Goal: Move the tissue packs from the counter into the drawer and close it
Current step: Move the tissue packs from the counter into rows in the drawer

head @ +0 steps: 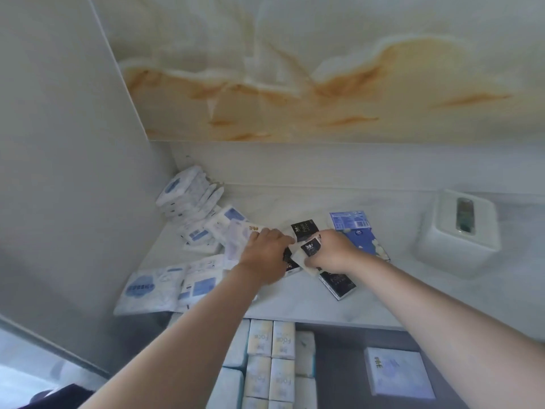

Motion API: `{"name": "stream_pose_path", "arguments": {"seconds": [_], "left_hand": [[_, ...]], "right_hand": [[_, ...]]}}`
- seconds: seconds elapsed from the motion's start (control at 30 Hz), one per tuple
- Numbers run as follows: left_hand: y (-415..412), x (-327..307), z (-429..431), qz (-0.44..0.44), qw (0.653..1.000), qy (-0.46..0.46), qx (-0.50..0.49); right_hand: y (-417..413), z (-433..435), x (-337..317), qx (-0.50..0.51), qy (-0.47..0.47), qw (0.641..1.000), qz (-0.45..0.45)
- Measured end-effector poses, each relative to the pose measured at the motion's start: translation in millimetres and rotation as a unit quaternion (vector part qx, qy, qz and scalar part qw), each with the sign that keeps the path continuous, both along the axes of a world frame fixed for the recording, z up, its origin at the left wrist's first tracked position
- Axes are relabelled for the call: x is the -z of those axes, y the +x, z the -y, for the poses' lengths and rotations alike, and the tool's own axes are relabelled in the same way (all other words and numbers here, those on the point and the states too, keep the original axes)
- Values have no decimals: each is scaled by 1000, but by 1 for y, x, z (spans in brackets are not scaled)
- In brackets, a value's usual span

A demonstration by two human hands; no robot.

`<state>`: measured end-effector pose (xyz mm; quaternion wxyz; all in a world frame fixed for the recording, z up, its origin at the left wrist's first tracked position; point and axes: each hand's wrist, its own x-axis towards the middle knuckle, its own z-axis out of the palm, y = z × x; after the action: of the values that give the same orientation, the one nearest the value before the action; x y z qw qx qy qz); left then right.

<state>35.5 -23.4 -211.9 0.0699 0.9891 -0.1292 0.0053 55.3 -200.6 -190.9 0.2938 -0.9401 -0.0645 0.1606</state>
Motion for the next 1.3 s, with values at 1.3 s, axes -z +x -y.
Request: {"name": "stream_pose_path", "arguments": {"seconds": [1.3], "left_hand": [[-219,58,-32,-257,963,-40,71]], "right_hand": [[-183,-20,62,19,61,982,-176]]}}
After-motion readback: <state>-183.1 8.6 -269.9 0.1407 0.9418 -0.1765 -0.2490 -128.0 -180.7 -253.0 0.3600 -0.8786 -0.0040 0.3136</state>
